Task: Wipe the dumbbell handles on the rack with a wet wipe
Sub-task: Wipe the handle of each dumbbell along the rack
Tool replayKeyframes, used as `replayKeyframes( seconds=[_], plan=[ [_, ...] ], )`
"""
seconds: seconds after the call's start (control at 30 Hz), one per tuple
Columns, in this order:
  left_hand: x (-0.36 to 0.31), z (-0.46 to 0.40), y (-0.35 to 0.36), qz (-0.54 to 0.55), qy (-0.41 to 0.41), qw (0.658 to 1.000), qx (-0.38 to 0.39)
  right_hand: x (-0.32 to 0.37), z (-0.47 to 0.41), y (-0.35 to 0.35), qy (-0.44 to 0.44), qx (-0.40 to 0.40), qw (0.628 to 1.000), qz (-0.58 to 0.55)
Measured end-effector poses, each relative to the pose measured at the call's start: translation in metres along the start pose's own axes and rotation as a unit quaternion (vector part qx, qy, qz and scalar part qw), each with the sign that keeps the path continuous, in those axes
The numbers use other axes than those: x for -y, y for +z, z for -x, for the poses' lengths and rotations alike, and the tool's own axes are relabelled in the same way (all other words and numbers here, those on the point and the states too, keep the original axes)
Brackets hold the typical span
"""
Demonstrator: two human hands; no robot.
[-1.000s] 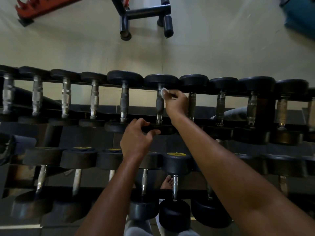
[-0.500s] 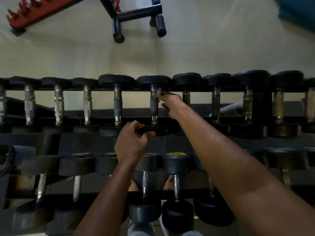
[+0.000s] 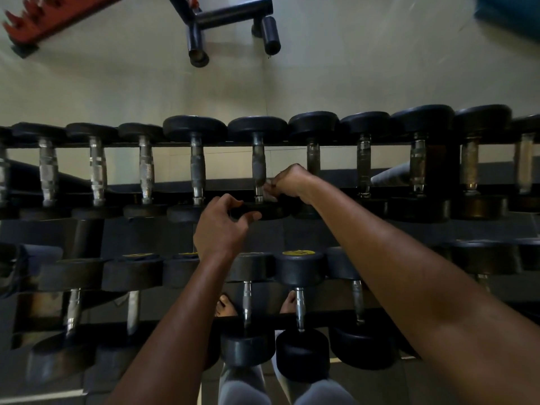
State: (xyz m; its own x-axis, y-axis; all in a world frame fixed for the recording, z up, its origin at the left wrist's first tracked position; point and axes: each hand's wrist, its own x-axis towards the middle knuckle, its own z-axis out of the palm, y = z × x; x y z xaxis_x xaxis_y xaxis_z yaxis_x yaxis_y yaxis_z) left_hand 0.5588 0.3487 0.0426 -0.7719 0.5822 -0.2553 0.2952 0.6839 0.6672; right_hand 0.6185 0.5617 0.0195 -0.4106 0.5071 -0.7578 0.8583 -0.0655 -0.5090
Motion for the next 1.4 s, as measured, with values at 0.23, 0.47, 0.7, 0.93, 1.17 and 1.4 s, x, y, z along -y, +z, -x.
replayKeyframes(
  seconds=[0.23, 0.47, 0.7, 0.93, 1.17, 1.4],
  plan=[
    [0.000, 0.001, -0.001, 0.001, -0.008, 1.000, -0.004, 0.012, 0.012, -0.008, -0.121, -0.005, 0.981, 0.153],
    [0.004, 0.008, 0.008, 0.022, -0.014, 0.999, -0.046, 0.054, 0.009, -0.005, -0.433, -0.270, 0.814, 0.279],
    [0.008, 0.012, 0.010, 0.046, -0.022, 0.997, -0.064, 0.052, 0.002, 0.001, -0.418, -0.291, 0.749, 0.424],
    [0.005, 0.018, 0.016, 0.146, -0.070, 0.985, -0.063, 0.067, 0.015, -0.008, -0.403, -0.195, 0.747, 0.492],
    [0.009, 0.016, 0.019, 0.180, -0.083, 0.977, -0.075, 0.077, 0.024, -0.007, -0.386, -0.056, 0.747, 0.538],
    [-0.001, 0.037, 0.043, 0.218, -0.127, 0.958, -0.138, 0.050, 0.027, 0.008, -0.370, 0.021, 0.773, 0.515]
  ],
)
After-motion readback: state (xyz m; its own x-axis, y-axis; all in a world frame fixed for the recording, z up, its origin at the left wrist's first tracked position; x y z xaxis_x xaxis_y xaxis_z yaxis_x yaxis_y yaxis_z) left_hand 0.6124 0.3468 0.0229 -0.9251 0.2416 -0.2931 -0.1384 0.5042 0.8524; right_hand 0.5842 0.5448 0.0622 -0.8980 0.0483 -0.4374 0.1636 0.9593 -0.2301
